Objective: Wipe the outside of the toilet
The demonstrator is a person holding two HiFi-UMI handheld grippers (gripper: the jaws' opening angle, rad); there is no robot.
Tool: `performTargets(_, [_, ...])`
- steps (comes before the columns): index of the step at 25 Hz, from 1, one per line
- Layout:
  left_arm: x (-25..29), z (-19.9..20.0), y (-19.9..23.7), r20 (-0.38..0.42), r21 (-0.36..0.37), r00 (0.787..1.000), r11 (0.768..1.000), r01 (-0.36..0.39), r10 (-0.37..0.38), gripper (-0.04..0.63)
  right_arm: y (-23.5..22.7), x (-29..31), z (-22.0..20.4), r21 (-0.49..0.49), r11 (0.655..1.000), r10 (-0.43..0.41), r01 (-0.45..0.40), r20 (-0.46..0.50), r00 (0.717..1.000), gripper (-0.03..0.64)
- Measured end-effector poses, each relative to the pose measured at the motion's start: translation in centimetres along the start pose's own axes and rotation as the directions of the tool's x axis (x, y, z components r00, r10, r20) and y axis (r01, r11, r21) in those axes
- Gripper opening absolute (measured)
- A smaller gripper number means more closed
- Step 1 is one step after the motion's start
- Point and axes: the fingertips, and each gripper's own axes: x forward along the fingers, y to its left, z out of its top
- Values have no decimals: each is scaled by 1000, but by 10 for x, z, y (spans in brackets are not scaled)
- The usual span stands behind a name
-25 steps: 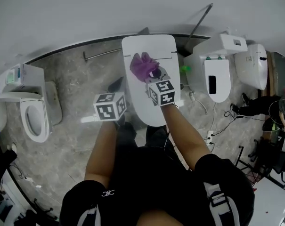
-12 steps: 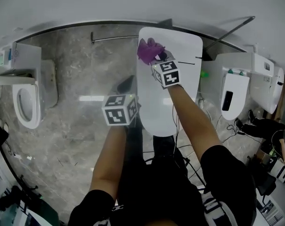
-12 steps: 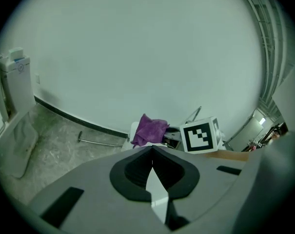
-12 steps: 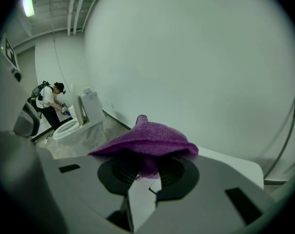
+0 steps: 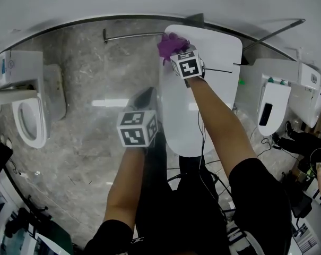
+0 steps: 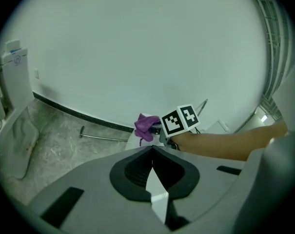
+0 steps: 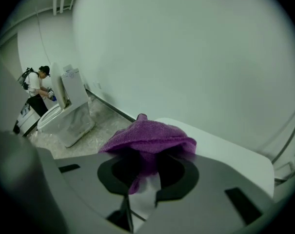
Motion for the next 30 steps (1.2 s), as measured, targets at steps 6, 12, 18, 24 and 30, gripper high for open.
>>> performTargets(6, [0, 9, 9, -5, 25, 1000, 1000, -9, 9, 8, -7, 15, 7, -57, 998, -20, 19, -14, 1000, 83])
performTargets(12, [10, 10, 13, -4, 11, 1000, 1000, -27, 27, 8, -11, 21, 11, -39, 999, 7, -8, -22, 1000, 84])
performTargets(18, [18, 3, 0, -17, 26, 999, 999, -32, 33, 8, -27, 16, 2, 18, 999, 44, -43, -28, 999, 84])
performTargets(24, [30, -9, -25, -26, 37, 999, 998, -41, 42, 8, -76, 0, -21, 147, 988, 45, -38, -45, 998, 84])
performTargets(30, [54, -28, -73, -36, 57, 999, 998, -37, 39, 8, -153, -33, -59, 246, 969, -8, 19, -48, 999, 84])
